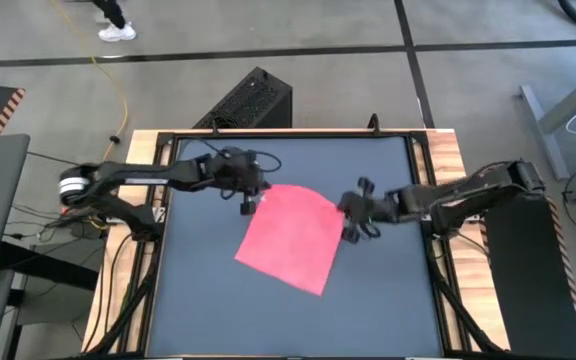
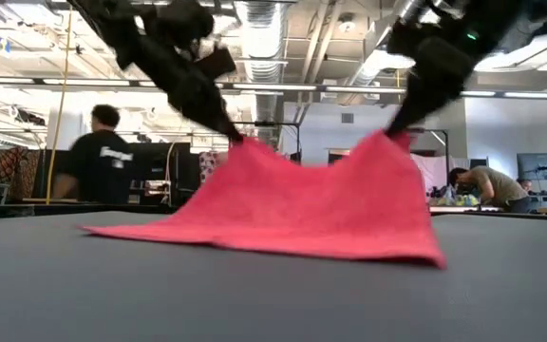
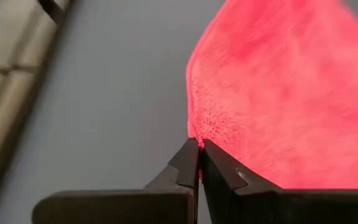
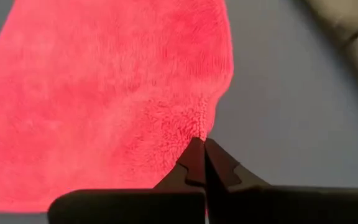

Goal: Roll towel
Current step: Roll the red towel

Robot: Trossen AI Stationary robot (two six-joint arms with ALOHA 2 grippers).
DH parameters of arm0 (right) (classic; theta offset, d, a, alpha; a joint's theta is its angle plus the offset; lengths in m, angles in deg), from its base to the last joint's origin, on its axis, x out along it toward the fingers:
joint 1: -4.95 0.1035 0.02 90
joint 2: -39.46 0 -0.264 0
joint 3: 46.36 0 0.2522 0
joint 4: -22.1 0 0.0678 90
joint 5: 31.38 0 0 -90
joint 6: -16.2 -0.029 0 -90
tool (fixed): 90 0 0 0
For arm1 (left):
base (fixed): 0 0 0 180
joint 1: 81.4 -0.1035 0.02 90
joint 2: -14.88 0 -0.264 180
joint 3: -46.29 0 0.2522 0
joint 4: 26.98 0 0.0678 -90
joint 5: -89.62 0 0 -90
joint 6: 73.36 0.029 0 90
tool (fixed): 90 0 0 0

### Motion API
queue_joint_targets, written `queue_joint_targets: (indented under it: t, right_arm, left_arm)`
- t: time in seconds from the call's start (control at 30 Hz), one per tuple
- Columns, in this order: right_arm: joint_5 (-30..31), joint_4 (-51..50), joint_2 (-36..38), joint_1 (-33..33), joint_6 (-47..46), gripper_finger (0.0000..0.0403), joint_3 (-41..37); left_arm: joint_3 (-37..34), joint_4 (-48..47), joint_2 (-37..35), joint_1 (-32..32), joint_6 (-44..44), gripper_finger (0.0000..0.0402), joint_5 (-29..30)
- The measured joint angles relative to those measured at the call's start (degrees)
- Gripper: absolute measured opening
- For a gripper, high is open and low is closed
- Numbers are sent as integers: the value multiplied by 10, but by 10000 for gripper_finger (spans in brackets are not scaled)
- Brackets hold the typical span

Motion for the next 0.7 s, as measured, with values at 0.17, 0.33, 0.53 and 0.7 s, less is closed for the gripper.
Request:
queue_joint_targets:
  t: [0.17,0.33,0.53,0.7]
  right_arm:
    - [2,-57,-4,-72,212,9,108]
    - [5,-86,-28,-125,340,9,198]
    - [4,-141,-41,-103,360,9,238]
    - [-26,-212,-41,-18,252,9,238]
  left_arm:
    - [0,-18,-81,-1,18,0,55]
    - [0,-21,-140,-8,34,0,69]
    - [0,-81,-197,6,31,0,32]
    - [0,-132,-227,62,-12,0,-43]
